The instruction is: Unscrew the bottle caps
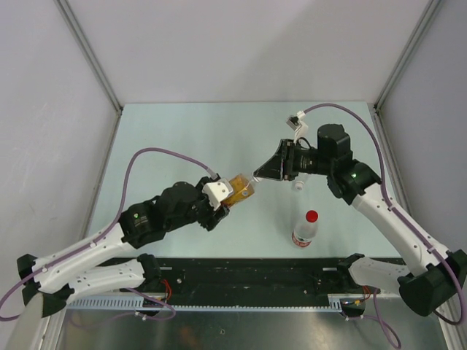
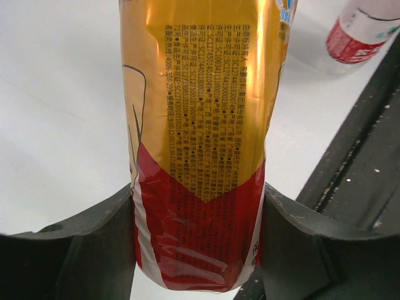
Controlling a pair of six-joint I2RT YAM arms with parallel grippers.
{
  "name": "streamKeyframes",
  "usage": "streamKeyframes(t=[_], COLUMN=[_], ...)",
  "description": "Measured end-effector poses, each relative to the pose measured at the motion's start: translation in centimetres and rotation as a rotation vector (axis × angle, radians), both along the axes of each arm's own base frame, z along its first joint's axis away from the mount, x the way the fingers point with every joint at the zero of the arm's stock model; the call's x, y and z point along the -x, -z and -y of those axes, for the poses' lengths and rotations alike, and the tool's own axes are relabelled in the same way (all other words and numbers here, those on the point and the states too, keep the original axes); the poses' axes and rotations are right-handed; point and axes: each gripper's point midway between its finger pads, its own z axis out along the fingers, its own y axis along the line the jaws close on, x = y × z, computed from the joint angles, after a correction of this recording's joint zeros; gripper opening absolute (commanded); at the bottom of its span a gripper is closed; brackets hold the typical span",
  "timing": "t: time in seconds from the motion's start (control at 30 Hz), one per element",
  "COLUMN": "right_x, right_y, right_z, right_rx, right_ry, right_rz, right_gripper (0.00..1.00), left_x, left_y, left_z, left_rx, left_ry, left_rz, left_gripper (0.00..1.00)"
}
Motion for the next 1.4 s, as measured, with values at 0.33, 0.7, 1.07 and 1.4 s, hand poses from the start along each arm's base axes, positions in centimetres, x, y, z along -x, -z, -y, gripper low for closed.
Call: streamKeyframes(t=[0.33, 0.7, 1.07, 1.4], right_x=[3.1, 8.6, 11.8, 12.0], right_y=[-2.5, -7.2, -8.7, -8.6], right_z=[0.6, 1.4, 2.0, 2.0], right_rx=[-0.069, -0.169, -0.214, -0.211], right_ry=[-0.115, -0.289, -0.419, -0.431], right_rz=[0.167, 0.462, 0.62, 0.643], right_gripper=[0.0, 0.0, 0.0, 0.34], left_x=[2.9, 7.7, 11.8, 12.1], left_y=[-1.7, -5.2, -5.6, -5.5], left_z=[1.4, 3.6, 5.8, 5.7], left_rx=[0.14, 0.335, 0.395, 0.412], left_ry=[0.123, 0.365, 0.612, 0.625], left_rz=[-0.085, -0.187, -0.397, -0.414], left_gripper=[0.0, 0.0, 0.0, 0.0])
